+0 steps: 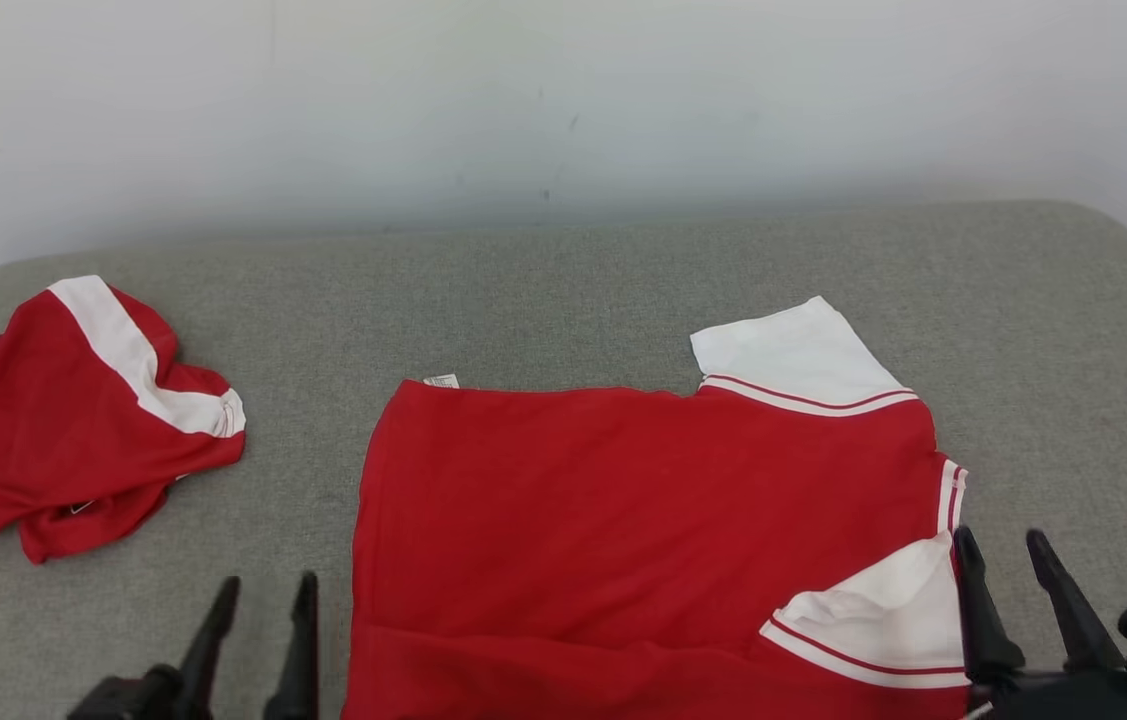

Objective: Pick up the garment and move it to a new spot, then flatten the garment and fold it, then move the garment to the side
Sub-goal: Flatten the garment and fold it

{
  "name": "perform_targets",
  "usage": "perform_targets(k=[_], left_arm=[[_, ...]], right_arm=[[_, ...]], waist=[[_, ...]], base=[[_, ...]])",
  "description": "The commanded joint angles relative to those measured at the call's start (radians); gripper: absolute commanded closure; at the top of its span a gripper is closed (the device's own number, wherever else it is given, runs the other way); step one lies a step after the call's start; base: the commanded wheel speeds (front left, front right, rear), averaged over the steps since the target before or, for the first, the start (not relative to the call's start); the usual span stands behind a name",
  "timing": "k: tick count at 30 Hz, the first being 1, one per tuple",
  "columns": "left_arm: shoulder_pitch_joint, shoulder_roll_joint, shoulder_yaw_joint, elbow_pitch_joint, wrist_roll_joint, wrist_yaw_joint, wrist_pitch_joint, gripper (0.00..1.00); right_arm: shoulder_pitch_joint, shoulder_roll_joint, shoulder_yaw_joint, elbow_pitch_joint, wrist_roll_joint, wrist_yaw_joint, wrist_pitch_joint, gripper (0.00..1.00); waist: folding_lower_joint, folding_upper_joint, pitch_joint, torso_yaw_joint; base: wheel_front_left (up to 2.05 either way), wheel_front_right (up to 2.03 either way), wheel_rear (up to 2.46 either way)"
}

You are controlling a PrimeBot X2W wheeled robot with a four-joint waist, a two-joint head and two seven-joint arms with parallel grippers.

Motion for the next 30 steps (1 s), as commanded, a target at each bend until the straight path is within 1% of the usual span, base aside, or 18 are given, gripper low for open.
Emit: perform_targets(k=[1, 3, 8, 13, 17, 24, 30], left_arm=[[-0.016, -0.002, 0.015, -0.008, 0.015, -0.001, -0.002, 0.00], [-0.026, -0.013, 0.046, -0.025, 0.044, 0.001, -0.002, 0.00], [-0.047, -0.021, 0.107, -0.054, 0.108, 0.002, -0.002, 0.00], [-0.046, -0.033, 0.150, -0.063, 0.167, 0.003, -0.002, 0.00], [-0.031, -0.044, 0.177, -0.053, 0.193, -0.011, -0.002, 0.00], [-0.010, -0.072, 0.204, -0.009, 0.216, -0.048, -0.002, 0.00], [-0.021, -0.089, 0.217, 0.017, 0.223, -0.073, -0.002, 0.00]], right_arm=[[-0.011, 0.005, 0.007, -0.006, -0.006, -0.003, -0.013, 0.00], [-0.028, 0.009, 0.024, -0.015, -0.019, -0.003, -0.042, 0.00], [-0.063, 0.014, 0.063, -0.017, -0.055, -0.003, -0.128, 0.00], [-0.067, 0.021, 0.078, 0.008, -0.094, -0.003, -0.174, 0.00], [-0.052, 0.030, 0.079, 0.039, -0.113, -0.003, -0.187, 0.00], [-0.039, 0.036, 0.094, 0.075, -0.128, -0.003, -0.197, 0.00], [-0.040, 0.027, 0.108, 0.096, -0.131, -0.003, -0.199, 0.00]], waist=[[0.0000, 0.0000, -0.003, -0.001], [0.0000, 0.0000, -0.006, -0.001], [0.0000, 0.0000, -0.011, -0.004], [0.0000, 0.0000, -0.016, -0.001], [0.0000, 0.0000, -0.020, 0.003], [0.0000, 0.0000, -0.028, 0.012], [0.0000, 0.0000, -0.026, 0.015]], base=[[0.00, 0.00, 0.00], [0.00, 0.00, 0.00], [0.00, 0.00, 0.00], [0.00, 0.00, 0.00], [0.00, 0.00, 0.00], [0.00, 0.00, 0.00], [0.00, 0.00, 0.00]])
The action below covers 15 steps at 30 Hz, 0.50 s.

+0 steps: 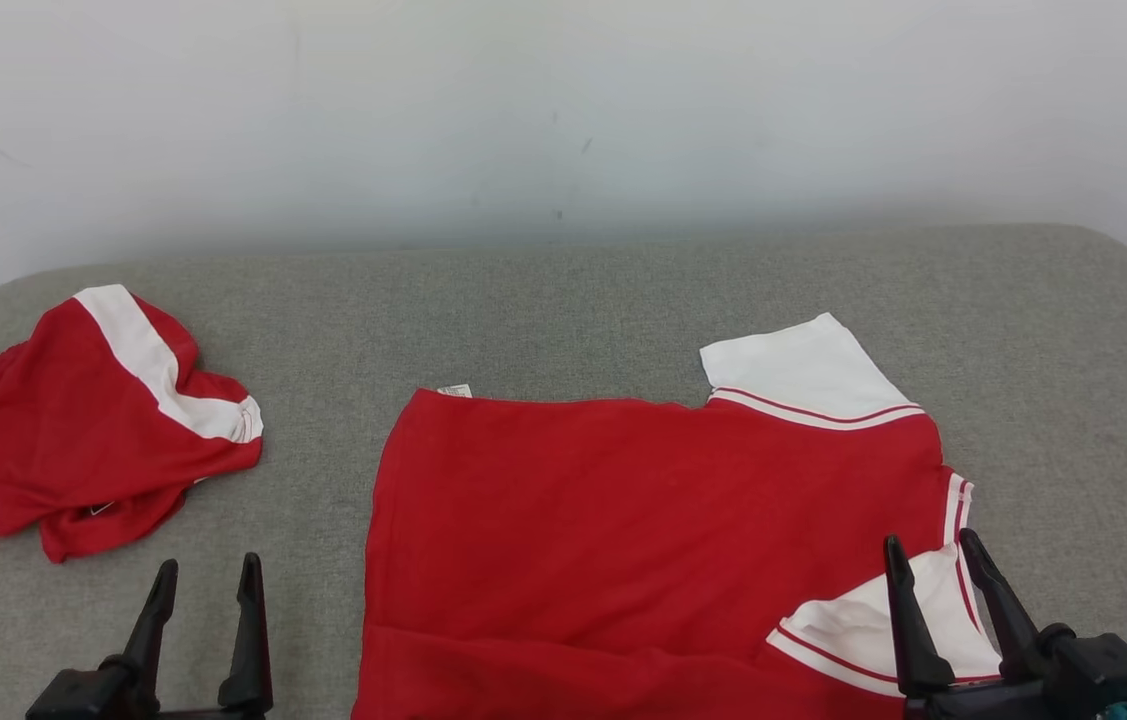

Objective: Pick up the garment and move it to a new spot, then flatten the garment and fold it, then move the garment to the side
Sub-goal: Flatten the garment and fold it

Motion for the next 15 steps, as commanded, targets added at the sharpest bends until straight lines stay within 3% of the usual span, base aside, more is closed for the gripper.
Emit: perform_targets(k=[1, 6, 10, 15], left_arm=[[-0.011, -0.006, 0.006, 0.012, 0.001, -0.014, -0.001, 0.00], [-0.072, 0.011, -0.002, 0.039, -0.010, -0.031, -0.001, 0.00], [-0.224, 0.065, -0.048, 0.111, -0.037, -0.049, 0.019, 0.00], [-0.411, 0.135, -0.137, 0.168, -0.119, -0.052, 0.131, 0.00]], right_arm=[[-0.008, -0.010, 0.001, 0.007, -0.004, -0.003, -0.004, 0.00], [-0.068, -0.040, -0.010, 0.027, 0.005, -0.003, 0.009, 0.00], [-0.212, -0.087, -0.014, 0.063, 0.016, -0.003, 0.087, 0.00], [-0.391, -0.125, -0.013, 0.125, 0.053, -0.003, 0.204, 0.00]], waist=[[0.0000, 0.0000, 0.008, 0.000], [0.0000, 0.0000, 0.033, -0.003], [0.0000, 0.0000, 0.089, -0.007], [0.0000, 0.0000, 0.171, -0.014]], base=[[0.00, 0.00, 0.00], [0.00, 0.00, 0.00], [0.00, 0.00, 0.00], [0.00, 0.00, 0.00]])
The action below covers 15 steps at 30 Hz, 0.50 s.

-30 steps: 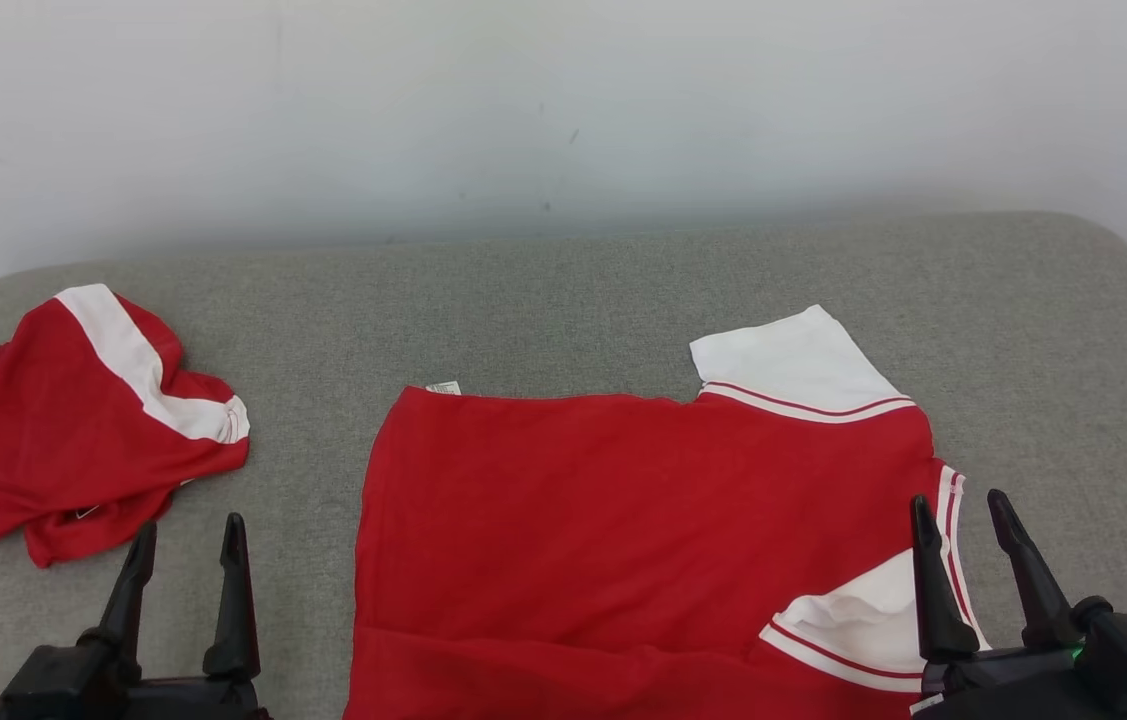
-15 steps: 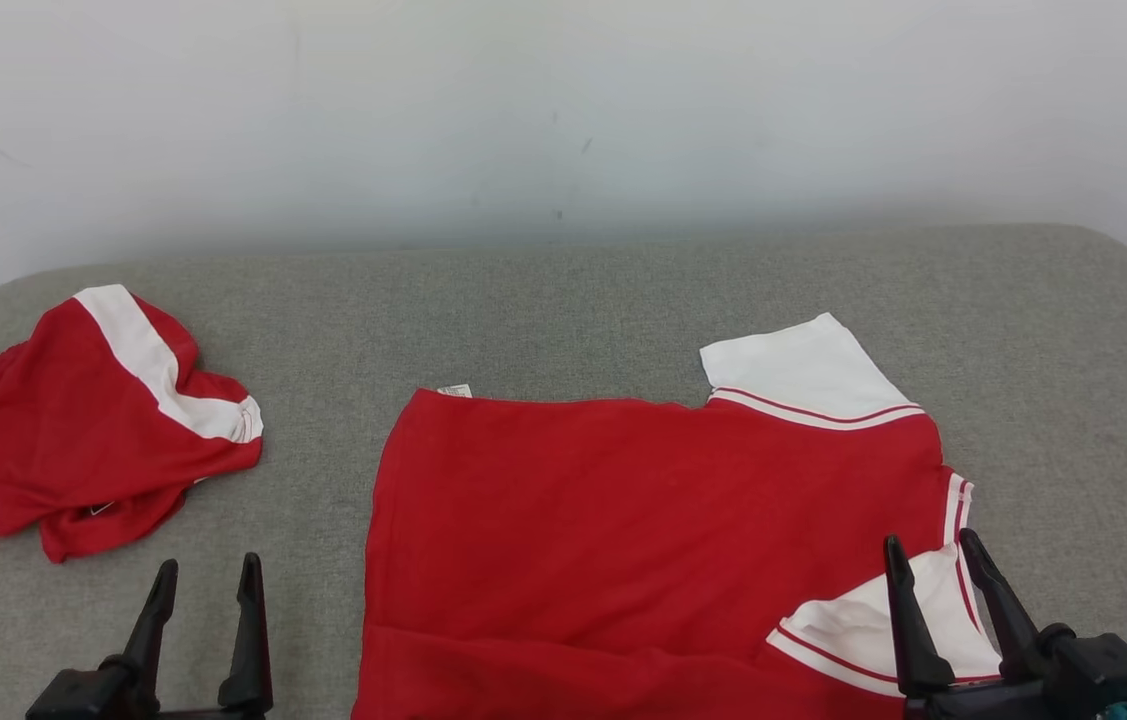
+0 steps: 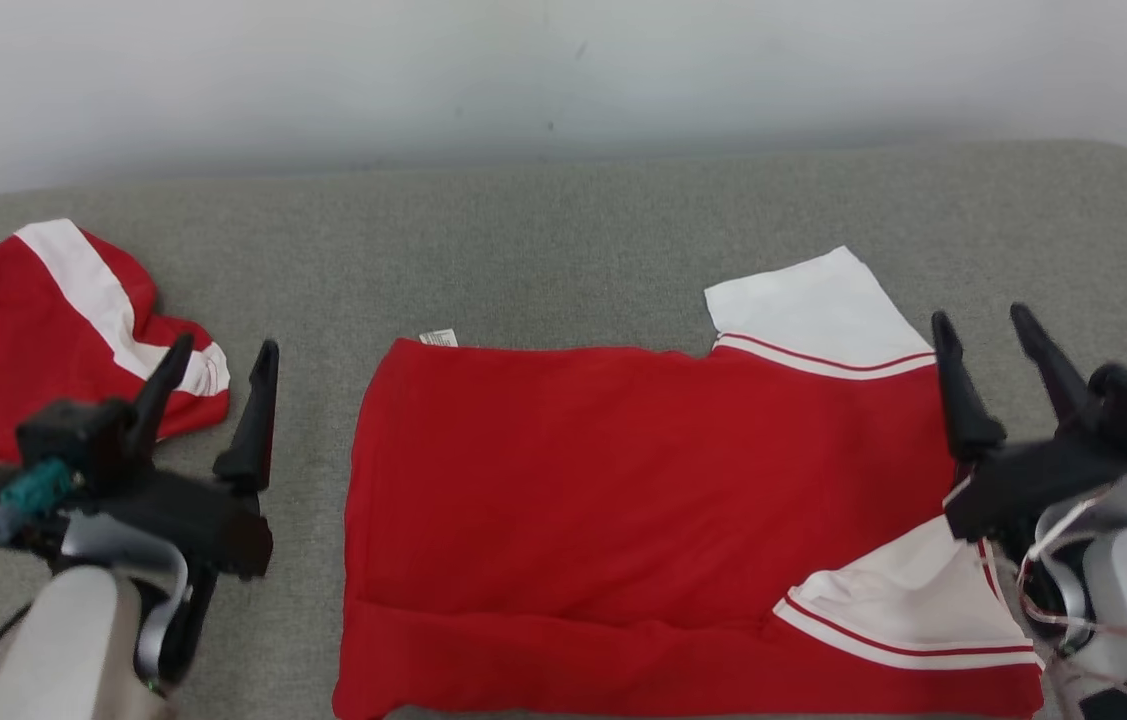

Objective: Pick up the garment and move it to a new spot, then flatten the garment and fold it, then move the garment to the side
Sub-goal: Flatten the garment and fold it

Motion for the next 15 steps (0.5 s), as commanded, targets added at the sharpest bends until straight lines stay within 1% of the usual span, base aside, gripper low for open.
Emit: perform_targets(k=[1, 4, 5, 8, 12, 15], left_arm=[[-0.056, 0.025, -0.028, 0.010, -0.040, 0.002, 0.024, 0.00], [-0.160, 0.060, -0.090, 0.040, -0.130, 0.002, 0.123, 0.00], [-0.193, 0.080, -0.111, 0.051, -0.158, 0.001, 0.157, 0.00], [-0.283, 0.107, -0.175, 0.078, -0.243, 0.001, 0.247, 0.00], [-0.378, 0.139, -0.263, 0.118, -0.314, 0.001, 0.340, 0.00], [-0.434, 0.151, -0.323, 0.143, -0.356, 0.001, 0.400, 0.00]], right_arm=[[-0.053, -0.015, 0.002, 0.015, 0.010, -0.003, 0.019, 0.00], [-0.162, -0.030, 0.004, 0.064, 0.043, -0.003, 0.062, 0.00], [-0.195, -0.036, 0.006, 0.084, 0.051, -0.003, 0.077, 0.00], [-0.292, -0.062, 0.026, 0.149, 0.054, -0.003, 0.111, 0.00], [-0.400, -0.087, 0.057, 0.248, 0.060, -0.003, 0.143, 0.00], [-0.470, -0.089, 0.081, 0.334, 0.067, -0.003, 0.177, 0.00]], waist=[[-0.0002, 0.0000, 0.072, -0.008], [-0.0002, 0.0000, 0.127, -0.010], [-0.0002, 0.0000, 0.145, -0.011], [-0.0002, 0.0000, 0.192, -0.013], [-0.0002, 0.0000, 0.231, -0.011], [-0.0002, 0.0000, 0.250, -0.013]], base=[[0.00, 0.00, 0.00], [0.00, 0.00, 0.00], [0.00, 0.00, 0.00], [0.00, 0.00, 0.00], [0.00, 0.00, 0.00], [0.00, 0.00, 0.00]])
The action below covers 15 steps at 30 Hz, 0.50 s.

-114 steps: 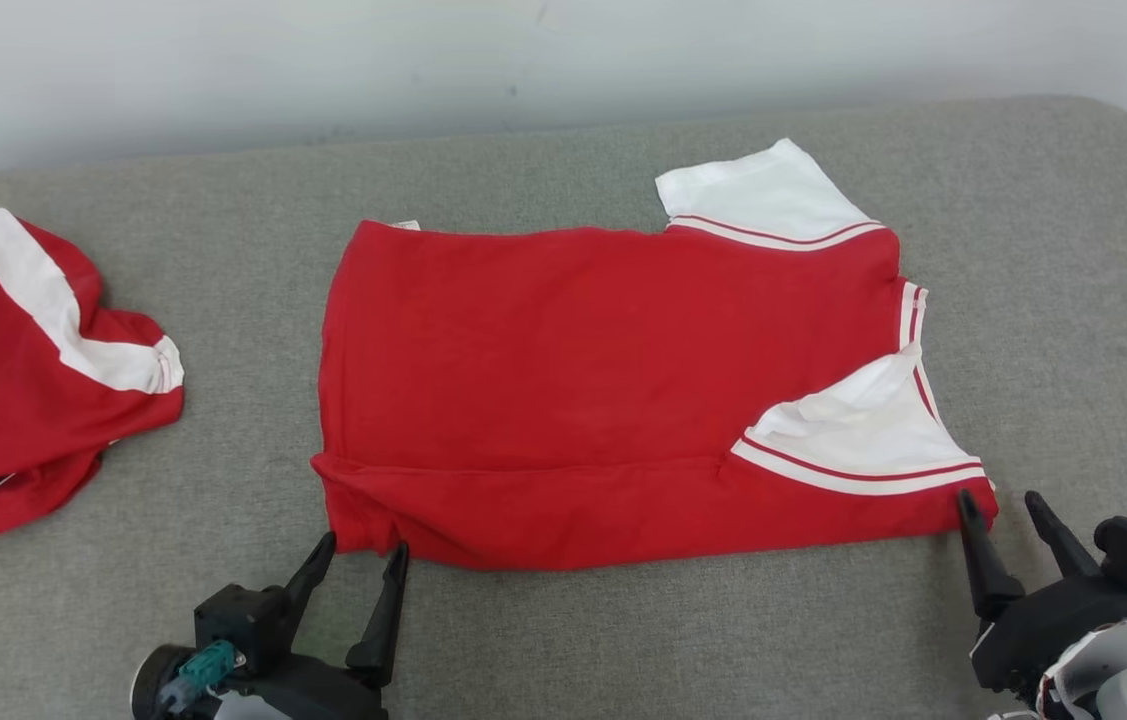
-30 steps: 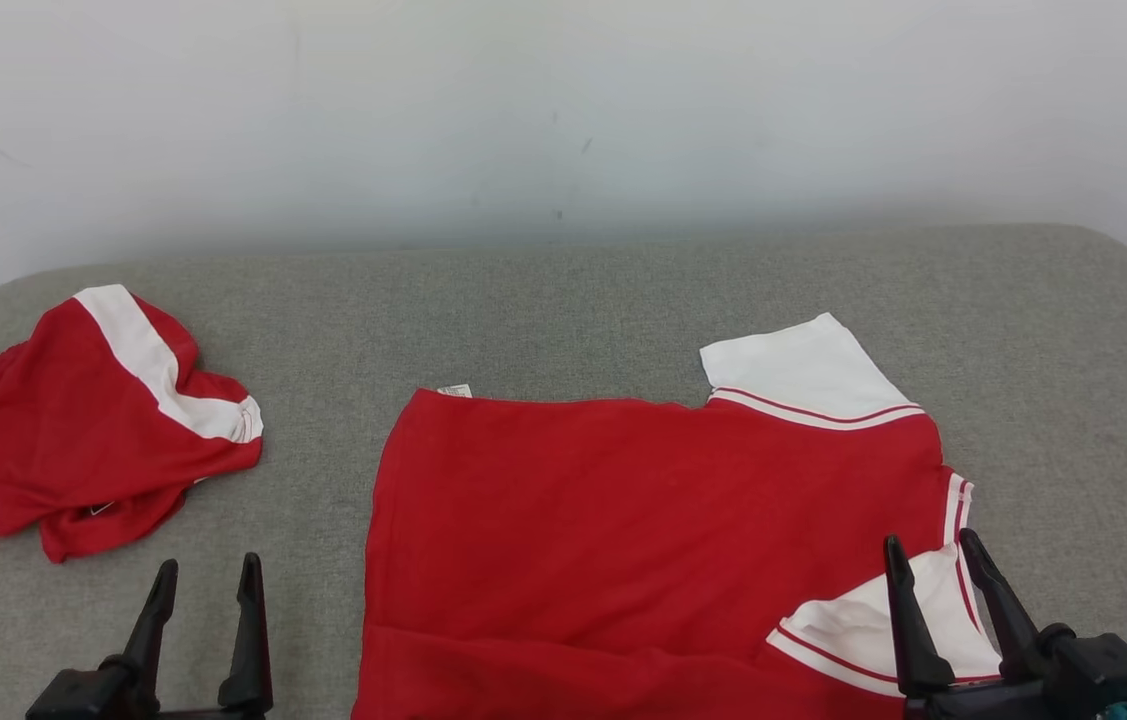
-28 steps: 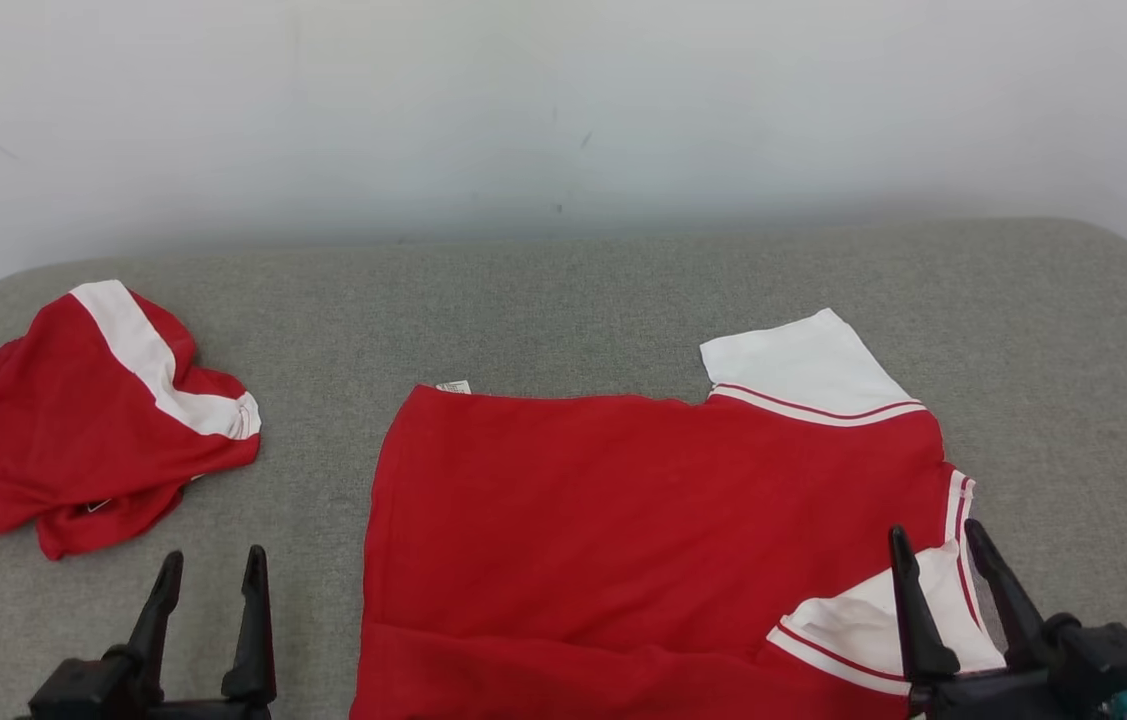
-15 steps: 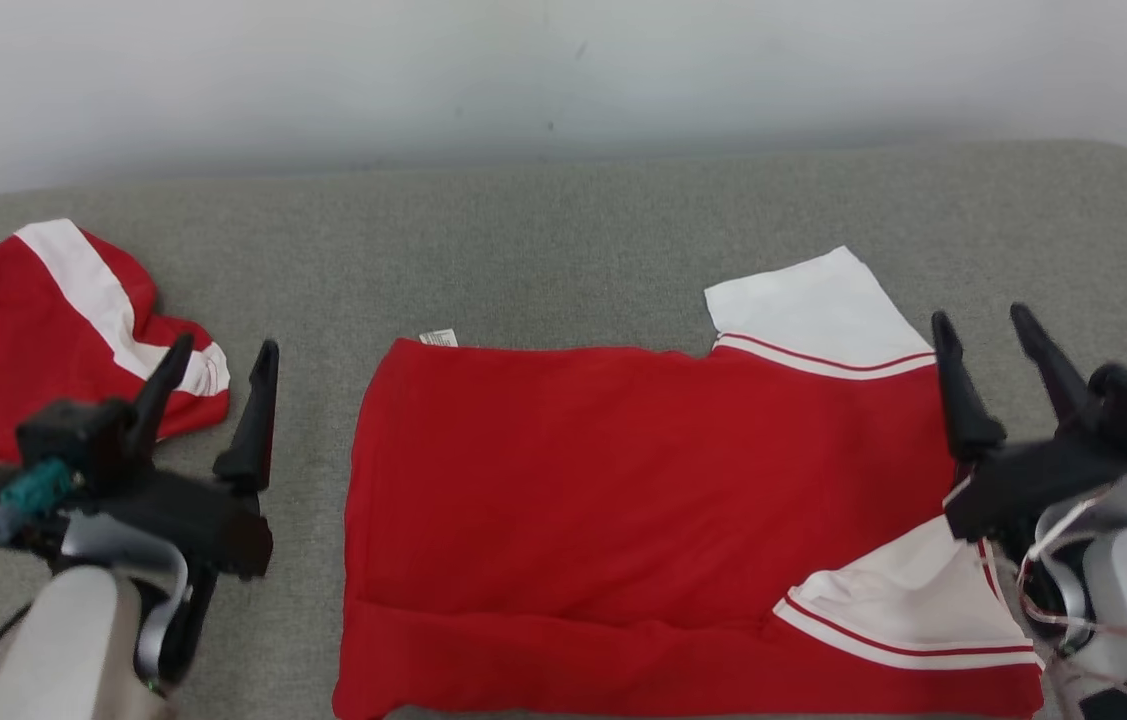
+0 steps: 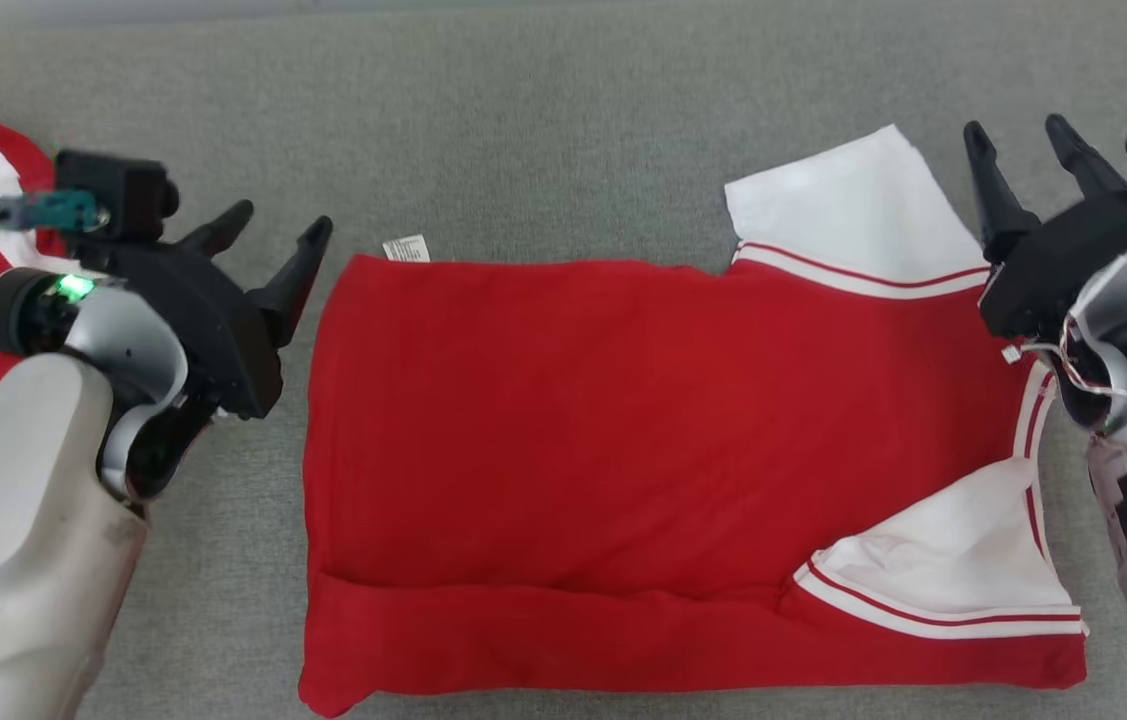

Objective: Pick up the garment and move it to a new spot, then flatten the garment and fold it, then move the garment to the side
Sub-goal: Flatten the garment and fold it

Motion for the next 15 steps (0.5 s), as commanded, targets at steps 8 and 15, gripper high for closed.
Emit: perform_targets(k=[8, 15], left_arm=[[-0.100, 0.023, -0.136, 0.029, -0.100, 0.001, 0.150, 0.00], [-0.140, 0.024, -0.215, 0.053, -0.135, 0.001, 0.182, 0.00]], right_arm=[[-0.162, -0.014, 0.094, 0.203, 0.000, -0.003, 0.043, 0.00], [-0.257, -0.005, 0.137, 0.337, 0.019, -0.003, 0.058, 0.00]], waist=[[-0.0004, -0.0002, 0.075, 0.010], [-0.0004, -0.0002, 0.105, 0.022]], base=[[0.00, 0.00, 0.00], [0.00, 0.00, 0.00]])
